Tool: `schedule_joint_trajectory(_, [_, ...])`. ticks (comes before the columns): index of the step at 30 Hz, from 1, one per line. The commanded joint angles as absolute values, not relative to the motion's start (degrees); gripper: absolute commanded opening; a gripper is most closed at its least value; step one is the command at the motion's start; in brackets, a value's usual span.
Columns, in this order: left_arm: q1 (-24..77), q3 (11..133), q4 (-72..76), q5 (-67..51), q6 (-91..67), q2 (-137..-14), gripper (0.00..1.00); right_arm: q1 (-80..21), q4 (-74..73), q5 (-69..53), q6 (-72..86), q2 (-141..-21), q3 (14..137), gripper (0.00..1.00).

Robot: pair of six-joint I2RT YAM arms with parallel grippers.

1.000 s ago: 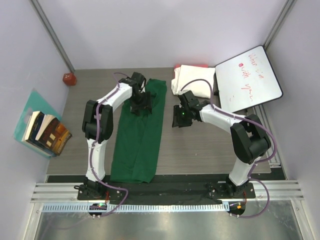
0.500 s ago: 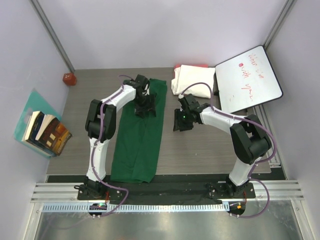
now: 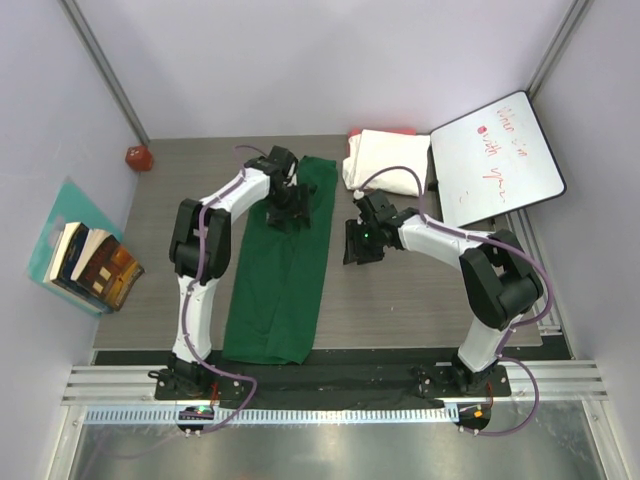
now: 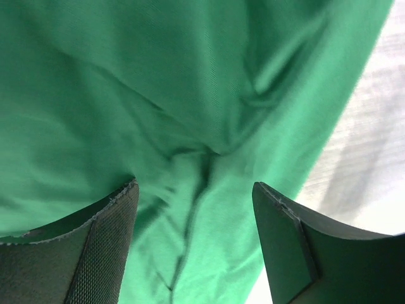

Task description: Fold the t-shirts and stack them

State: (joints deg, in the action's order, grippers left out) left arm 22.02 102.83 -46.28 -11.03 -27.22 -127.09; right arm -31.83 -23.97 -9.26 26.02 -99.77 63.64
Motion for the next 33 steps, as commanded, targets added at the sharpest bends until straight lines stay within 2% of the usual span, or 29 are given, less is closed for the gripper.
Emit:
schedule_joint_trajectory(1, [18.90,107.12,-44.63,-8.88,-25.67,-126.71,0.74,-34.36,-23.91,-9.41,25.49,-96.77,62.32,0.47])
schedule_joint_trajectory(6, [18.54,122.31,-53.25,-8.25,-25.39,-138.94,0.73,-35.51,-23.12,-8.61,27.42,-94.14,60.12,0.47])
schedule_joint_trajectory(17, [18.11,130.16,-56.77,-7.14,-30.59,-146.34,0.71,-35.42,-25.58,-5.54,26.72,-92.46,61.61,0.45])
schedule_joint_trajectory(22, [17.67,137.80,-62.21,-3.61,-31.46,-149.93,0.64,-35.42,-25.93,-5.54,27.51,-93.60,62.58,0.33])
schedule_joint_trajectory(33, [13.36,142.64,-61.79,-3.34,-35.24,-153.37,0.65,-35.42,-25.93,-5.54,28.12,-93.34,61.17,0.34])
